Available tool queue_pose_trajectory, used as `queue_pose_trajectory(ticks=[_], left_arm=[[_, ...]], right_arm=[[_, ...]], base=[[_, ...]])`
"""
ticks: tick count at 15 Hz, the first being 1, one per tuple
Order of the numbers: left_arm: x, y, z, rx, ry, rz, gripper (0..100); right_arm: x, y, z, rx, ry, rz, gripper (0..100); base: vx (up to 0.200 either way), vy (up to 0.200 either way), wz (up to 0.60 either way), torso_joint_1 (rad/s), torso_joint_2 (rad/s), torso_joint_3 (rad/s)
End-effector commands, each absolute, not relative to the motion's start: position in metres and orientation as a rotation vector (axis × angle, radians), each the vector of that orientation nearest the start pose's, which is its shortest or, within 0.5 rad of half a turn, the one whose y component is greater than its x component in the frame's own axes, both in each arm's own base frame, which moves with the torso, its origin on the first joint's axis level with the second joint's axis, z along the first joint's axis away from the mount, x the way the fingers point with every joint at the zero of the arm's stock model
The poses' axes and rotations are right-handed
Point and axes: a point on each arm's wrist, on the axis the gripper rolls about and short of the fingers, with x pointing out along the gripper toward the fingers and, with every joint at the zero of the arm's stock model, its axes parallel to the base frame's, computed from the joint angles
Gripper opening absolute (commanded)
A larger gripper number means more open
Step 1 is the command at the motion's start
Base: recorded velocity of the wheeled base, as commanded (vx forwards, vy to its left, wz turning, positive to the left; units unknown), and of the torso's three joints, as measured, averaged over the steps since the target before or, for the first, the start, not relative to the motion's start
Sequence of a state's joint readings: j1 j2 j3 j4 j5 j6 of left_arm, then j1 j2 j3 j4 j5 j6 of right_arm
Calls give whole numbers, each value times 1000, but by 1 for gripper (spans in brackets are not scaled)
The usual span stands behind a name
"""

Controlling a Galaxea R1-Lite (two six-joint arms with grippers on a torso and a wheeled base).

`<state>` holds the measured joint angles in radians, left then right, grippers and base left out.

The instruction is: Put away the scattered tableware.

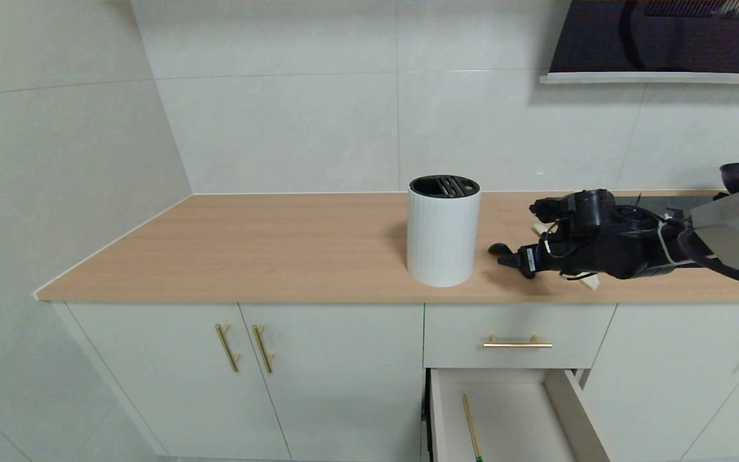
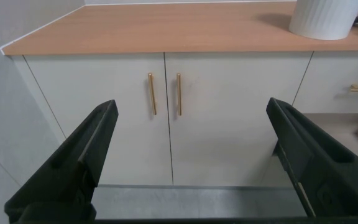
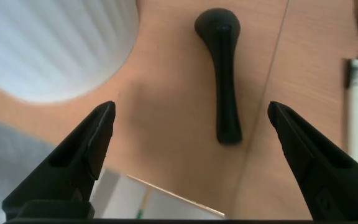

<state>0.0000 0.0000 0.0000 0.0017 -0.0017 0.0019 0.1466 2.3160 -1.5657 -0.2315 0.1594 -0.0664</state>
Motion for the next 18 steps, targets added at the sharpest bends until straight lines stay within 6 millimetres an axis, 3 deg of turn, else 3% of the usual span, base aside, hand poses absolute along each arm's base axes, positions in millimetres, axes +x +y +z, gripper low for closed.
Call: queue_pose_trajectory(ticks=[1, 8, 14, 15, 18], left_arm=[[-23, 0, 75, 2, 2, -2, 100], [-23, 0, 75, 3, 2, -2, 100], [-23, 0, 75, 3, 2, -2, 100], [-23, 0, 75, 2, 2, -2, 100], [-23, 0, 75, 2, 2, -2, 100]], right_arm=[[476, 72, 87, -52, 535, 311, 100], [499, 64, 64, -25, 533, 250, 100], [501, 63, 59, -27, 541, 246, 100], [501, 63, 59, -27, 541, 246, 0], [501, 65, 53, -30, 553, 246, 0]], base=[[0, 0, 0, 0, 0, 0], [0, 0, 0, 0, 0, 0], [0, 0, 0, 0, 0, 0], [0, 0, 0, 0, 0, 0], [0, 0, 0, 0, 0, 0]])
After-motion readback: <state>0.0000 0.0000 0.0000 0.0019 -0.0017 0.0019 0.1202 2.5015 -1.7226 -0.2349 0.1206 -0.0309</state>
